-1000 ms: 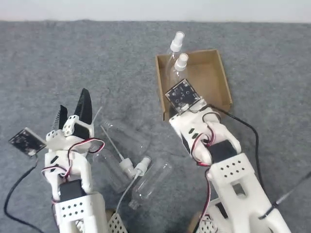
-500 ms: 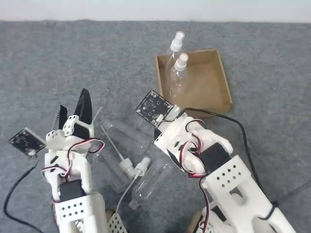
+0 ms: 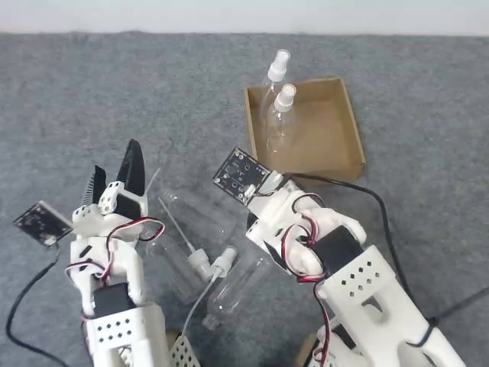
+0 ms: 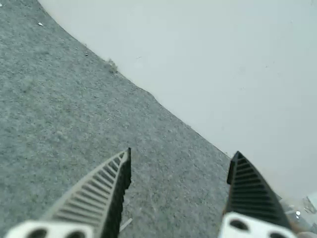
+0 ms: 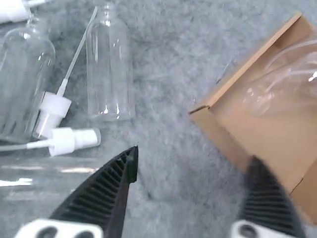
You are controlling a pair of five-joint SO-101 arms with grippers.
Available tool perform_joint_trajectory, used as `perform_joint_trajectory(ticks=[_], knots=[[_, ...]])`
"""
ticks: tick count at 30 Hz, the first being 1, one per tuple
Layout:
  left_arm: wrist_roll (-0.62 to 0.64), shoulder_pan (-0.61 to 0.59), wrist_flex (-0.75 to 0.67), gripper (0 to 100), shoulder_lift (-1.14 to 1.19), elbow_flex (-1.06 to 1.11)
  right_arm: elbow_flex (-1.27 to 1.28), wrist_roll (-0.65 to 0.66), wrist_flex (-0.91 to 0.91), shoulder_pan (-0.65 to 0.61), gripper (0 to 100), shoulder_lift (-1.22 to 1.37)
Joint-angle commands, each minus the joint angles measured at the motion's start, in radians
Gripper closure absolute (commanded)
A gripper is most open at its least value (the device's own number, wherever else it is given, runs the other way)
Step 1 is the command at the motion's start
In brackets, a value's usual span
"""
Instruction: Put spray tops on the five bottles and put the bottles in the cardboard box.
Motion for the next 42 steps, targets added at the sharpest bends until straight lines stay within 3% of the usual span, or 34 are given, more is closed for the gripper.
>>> perform_joint_trajectory(ticks=[1, 13, 21, 28, 35, 42], knots=[[-0.009, -0.003, -0.031, 70, -0.014, -0.012, -0.071, 0.009, 0.062, -0.035, 65.7, -0.051], [-0.012, -0.003, -0.032, 70, -0.014, -0.004, -0.071, 0.014, 0.185, -0.255, 65.6, -0.051], [-0.078, -0.003, -0.032, 70, -0.014, -0.001, -0.071, 0.066, 0.249, -0.38, 65.7, -0.051], [-0.077, -0.005, -0.032, 70, -0.014, -0.001, -0.066, 0.072, 0.254, -0.444, 65.8, -0.051], [-0.074, -0.086, -0.044, 70, -0.014, -0.01, -0.063, 0.167, 0.286, -0.529, 65.8, -0.048], [-0.074, -0.087, -0.061, 70, -0.014, -0.004, -0.055, 0.213, 0.285, -0.536, 65.9, -0.041]])
